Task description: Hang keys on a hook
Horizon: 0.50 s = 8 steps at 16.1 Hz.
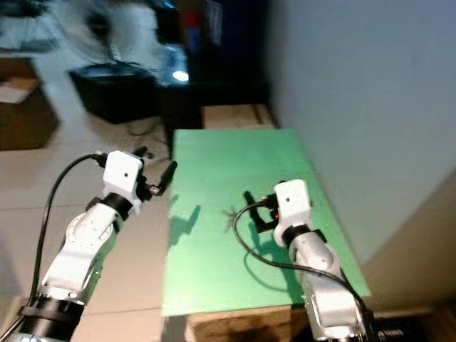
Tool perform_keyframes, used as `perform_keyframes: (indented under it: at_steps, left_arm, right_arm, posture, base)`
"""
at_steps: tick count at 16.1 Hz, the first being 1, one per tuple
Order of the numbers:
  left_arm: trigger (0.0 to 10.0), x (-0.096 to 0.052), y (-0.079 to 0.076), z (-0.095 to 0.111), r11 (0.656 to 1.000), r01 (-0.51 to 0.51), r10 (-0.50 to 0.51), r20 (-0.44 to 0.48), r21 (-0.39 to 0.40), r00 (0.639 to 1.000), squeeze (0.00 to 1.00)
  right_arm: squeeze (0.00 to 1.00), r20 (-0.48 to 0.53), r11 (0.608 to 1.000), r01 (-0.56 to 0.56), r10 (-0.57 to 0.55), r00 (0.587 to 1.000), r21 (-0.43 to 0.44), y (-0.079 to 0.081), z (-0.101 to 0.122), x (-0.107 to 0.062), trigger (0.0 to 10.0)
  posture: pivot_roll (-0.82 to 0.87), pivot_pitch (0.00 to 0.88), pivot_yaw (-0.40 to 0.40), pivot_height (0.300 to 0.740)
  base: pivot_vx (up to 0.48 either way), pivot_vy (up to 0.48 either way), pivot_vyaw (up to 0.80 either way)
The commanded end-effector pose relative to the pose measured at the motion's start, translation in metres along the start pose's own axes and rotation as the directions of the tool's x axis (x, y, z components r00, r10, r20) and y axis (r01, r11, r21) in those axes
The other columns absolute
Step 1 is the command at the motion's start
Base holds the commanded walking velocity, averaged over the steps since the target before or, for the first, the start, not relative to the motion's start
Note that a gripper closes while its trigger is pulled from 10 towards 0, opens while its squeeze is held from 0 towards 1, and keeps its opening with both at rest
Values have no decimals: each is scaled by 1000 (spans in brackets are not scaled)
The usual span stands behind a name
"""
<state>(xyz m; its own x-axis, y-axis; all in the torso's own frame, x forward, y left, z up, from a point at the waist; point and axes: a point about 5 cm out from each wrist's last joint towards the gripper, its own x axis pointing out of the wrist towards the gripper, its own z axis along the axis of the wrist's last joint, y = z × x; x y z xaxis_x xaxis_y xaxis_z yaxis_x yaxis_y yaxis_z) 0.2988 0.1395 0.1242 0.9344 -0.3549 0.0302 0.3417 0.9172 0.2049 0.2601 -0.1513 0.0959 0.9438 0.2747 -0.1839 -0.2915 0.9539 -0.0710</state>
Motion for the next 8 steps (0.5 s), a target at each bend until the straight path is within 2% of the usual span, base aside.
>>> perform_keyframes:
  at_steps: [1, 8]
  left_arm:
    - [10000, 3, -3, 2, 1000, 24, -24, -3, 11, 1000, 0]
    - [10000, 6, -5, 1, 998, 54, -54, -21, 23, 998, 0]
  right_arm:
    - [0, -8, 1000, 25, -25, 1000, -3, -5, -1, -2, 10000]
    - [0, -22, 999, 42, -42, 999, 1, -4, -6, -2, 10000]
  posture:
    - [-117, 1, 10, 740]
    - [-119, 0, 28, 740]
  base:
    - [0, 0, 0]
    - [0, 0, 0]
